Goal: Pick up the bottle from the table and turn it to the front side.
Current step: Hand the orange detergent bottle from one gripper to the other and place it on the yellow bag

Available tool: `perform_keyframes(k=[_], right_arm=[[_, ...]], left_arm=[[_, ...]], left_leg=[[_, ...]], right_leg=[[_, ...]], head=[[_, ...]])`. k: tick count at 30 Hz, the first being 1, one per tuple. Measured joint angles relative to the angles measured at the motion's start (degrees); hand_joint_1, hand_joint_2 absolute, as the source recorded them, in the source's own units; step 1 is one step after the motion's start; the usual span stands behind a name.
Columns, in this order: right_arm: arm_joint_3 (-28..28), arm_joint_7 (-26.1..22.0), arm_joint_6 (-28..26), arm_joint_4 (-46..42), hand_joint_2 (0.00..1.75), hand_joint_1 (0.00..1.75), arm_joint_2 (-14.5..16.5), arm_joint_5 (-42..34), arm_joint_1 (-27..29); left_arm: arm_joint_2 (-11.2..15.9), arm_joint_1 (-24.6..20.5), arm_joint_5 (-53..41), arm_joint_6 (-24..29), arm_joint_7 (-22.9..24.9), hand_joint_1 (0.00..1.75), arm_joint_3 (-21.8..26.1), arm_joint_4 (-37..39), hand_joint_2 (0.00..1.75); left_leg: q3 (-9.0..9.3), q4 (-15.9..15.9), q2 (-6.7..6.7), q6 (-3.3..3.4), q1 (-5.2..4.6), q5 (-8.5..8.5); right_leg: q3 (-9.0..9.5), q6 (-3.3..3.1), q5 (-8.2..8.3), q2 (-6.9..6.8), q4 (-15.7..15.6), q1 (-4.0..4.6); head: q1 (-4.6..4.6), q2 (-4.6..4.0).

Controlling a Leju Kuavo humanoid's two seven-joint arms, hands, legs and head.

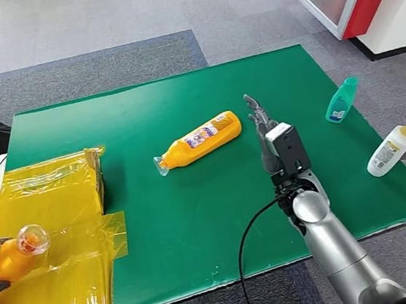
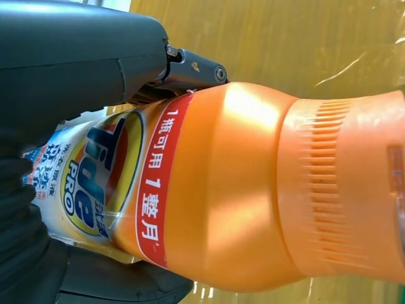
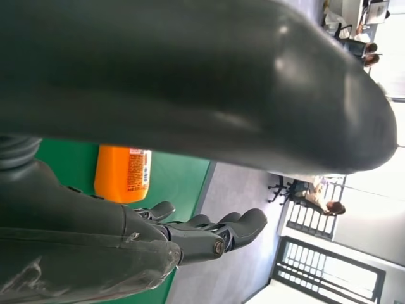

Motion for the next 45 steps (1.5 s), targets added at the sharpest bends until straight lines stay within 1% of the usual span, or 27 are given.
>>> perform_keyframes(k=[15, 17, 19, 23, 24, 27, 28, 32, 35, 38, 42, 45], right_arm=[[0.24, 0.0, 0.02, 0.04, 0.0, 0.0, 0.17, -0.02, 0.06], [0.25, 0.0, 0.07, 0.04, 0.0, 0.0, 0.2, -0.02, 0.06], [0.29, 0.0, 0.18, 0.03, 0.0, 0.0, 0.32, -0.01, 0.06], [0.56, 0.0, 0.52, 0.02, 0.0, 0.0, 0.66, -0.02, 0.07], [0.62, 0.01, 0.6, 0.02, 0.0, 0.0, 0.74, -0.02, 0.07], [0.76, 0.02, 0.7, 0.0, 0.0, 0.0, 0.93, -0.01, 0.11], [0.79, 0.02, 0.7, -0.01, 0.0, 0.0, 0.96, 0.0, 0.13], [0.83, 0.02, 0.67, -0.07, 0.0, 0.0, 0.98, 0.22, 0.29], [0.83, 0.03, 0.66, -0.11, 0.0, 0.0, 0.98, 0.54, 0.48], [0.84, 0.04, 0.66, -0.24, 0.0, 0.0, 0.98, 0.7, 0.63], [0.84, 0.06, 0.68, -0.27, 0.0, 0.0, 0.98, 0.8, 0.66], [0.84, 0.07, 0.7, -0.27, 0.0, 0.0, 0.98, 0.85, 0.66]], left_arm=[[-0.02, -0.15, -3.81, -2.98, 0.22, 1.75, 0.34, 1.01, 1.75], [-0.26, -1.45, -5.21, -3.79, 0.61, 1.75, 0.15, 1.45, 1.75], [-1.19, -4.01, -7.18, -4.37, 0.83, 1.75, -0.31, 2.86, 1.75], [-4.83, -10.4, -10.41, -4.88, 0.82, 1.75, -1.85, 7.39, 1.75], [-5.78, -11.83, -10.79, -4.88, 0.69, 1.45, -2.3, 8.45, 1.75], [-8.09, -15.1, -11.07, -4.42, 0.33, 0.14, -3.61, 11.11, 1.75], [-8.85, -15.74, -11.13, -3.69, 0.31, 0.0, -3.95, 11.84, 1.75], [-12.53, -16.5, -12.61, 1.02, -0.21, 0.0, -4.54, 15.2, 1.75], [-14.64, -16.65, -13.39, 2.46, -1.26, 0.0, -4.93, 17.31, 1.75], [-15.86, -16.69, -13.7, 2.92, -1.99, 0.0, -5.02, 18.59, 1.75], [-16.54, -16.69, -13.71, 2.92, -2.49, 0.0, -4.96, 19.37, 1.75], [-16.58, -16.69, -13.68, 2.94, -2.8, 0.0, -4.66, 19.45, 0.44]], left_leg=[[0.0, 0.0, 0.0, 0.0, 0.0, 0.0], [0.0, 0.0, 0.0, 0.0, 0.01, 0.0], [0.0, 0.0, -0.02, -0.01, 0.01, 0.02], [0.0, 0.0, -0.06, -0.01, 0.01, 0.09], [0.0, 0.0, -0.06, -0.01, 0.01, 0.09], [0.01, 0.0, -0.02, -0.01, 0.01, 0.1], [0.01, 0.01, -0.01, -0.01, 0.01, 0.1], [0.0, 0.01, -0.02, 0.0, 0.0, 0.1], [0.0, 0.01, 0.0, 0.0, 0.0, 0.1], [0.0, 0.01, 0.0, 0.0, 0.0, 0.1], [0.0, 0.01, 0.0, -0.01, 0.01, 0.1], [0.0, 0.01, 0.0, -0.01, 0.01, 0.1]], right_leg=[[-0.03, 0.0, 0.0, 0.0, 0.0, 0.0], [-0.05, 0.0, 0.0, -0.02, 0.0, 0.0], [-0.05, -0.01, 0.01, -0.04, -0.01, 0.0], [-0.03, -0.05, 0.06, -0.05, 0.0, 0.01], [-0.02, -0.07, 0.08, -0.04, 0.0, 0.01], [-0.05, -0.11, 0.15, 0.01, 0.0, 0.0], [-0.07, -0.11, 0.15, 0.02, 0.0, -0.01], [-0.06, -0.1, 0.16, 0.01, 0.0, -0.03], [-0.08, -0.1, 0.16, 0.05, 0.0, -0.03], [-0.08, -0.1, 0.16, 0.04, 0.0, -0.01], [-0.08, -0.1, 0.16, 0.04, 0.0, 0.01], [-0.07, -0.1, 0.16, 0.04, 0.0, 0.02]], head=[[0.0, 0.0], [0.0, 0.0], [0.0, 0.0], [0.01, 0.0], [0.01, 0.0], [0.01, 0.0], [0.01, 0.0], [0.01, 0.0], [0.01, 0.0], [0.01, 0.0], [-0.01, 0.0], [0.01, 0.0]])
